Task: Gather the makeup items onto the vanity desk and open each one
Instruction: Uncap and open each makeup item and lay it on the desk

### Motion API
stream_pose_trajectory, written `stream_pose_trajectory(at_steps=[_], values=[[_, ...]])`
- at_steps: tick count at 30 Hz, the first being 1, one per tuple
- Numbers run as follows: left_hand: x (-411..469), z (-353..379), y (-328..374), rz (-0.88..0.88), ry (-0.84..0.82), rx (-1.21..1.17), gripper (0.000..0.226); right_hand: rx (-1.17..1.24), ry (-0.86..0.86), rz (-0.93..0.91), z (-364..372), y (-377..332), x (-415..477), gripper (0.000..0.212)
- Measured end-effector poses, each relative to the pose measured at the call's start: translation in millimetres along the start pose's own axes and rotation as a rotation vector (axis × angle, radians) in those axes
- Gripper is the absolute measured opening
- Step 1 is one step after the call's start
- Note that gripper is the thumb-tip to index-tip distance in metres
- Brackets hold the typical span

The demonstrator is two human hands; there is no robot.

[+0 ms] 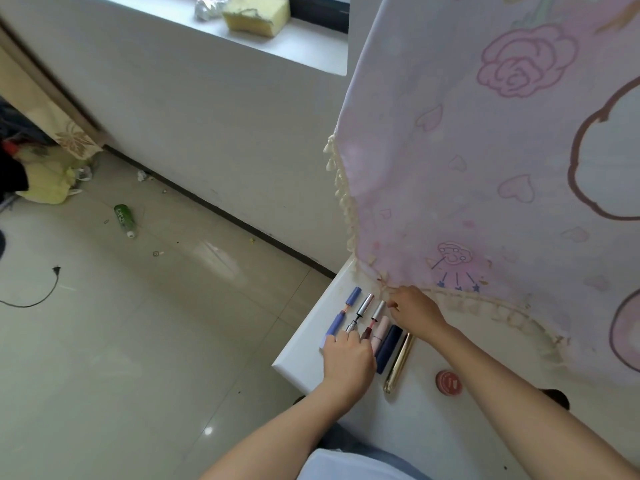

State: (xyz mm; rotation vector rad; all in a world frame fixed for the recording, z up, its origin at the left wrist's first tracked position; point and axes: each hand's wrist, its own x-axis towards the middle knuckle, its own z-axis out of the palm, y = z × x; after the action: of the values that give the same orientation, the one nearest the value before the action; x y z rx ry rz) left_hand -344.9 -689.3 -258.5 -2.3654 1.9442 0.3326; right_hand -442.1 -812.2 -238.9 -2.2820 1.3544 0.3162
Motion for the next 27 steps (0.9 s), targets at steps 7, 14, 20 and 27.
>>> stream_pose_trajectory(at_steps=[7, 14, 20, 27], values=[[-5.2, -1.3, 6.3, 0.005, -0.07, -0.07, 0.034, -0.017, -0.107, 0.002, 10.8, -2.3, -9.2, 0.03], [-6.8, -6.2, 7.4, -0.025, -0.071, -0.137, 0.037, -0.048, -0.137, 0.031, 14.7, -8.1, -21.8, 0.03], [-8.4, -13.6, 4.9, -0.075, -0.078, -0.174, 0.014, 0.054, -0.061, 0.096, 7.6, -9.2, -34.3, 0.026], [5.7, -38.5, -11.7, -0.015, 0.169, -0.192, 0.031, 0.603, 0.183, 0.179, -32.4, -20.5, -54.9, 0.018]])
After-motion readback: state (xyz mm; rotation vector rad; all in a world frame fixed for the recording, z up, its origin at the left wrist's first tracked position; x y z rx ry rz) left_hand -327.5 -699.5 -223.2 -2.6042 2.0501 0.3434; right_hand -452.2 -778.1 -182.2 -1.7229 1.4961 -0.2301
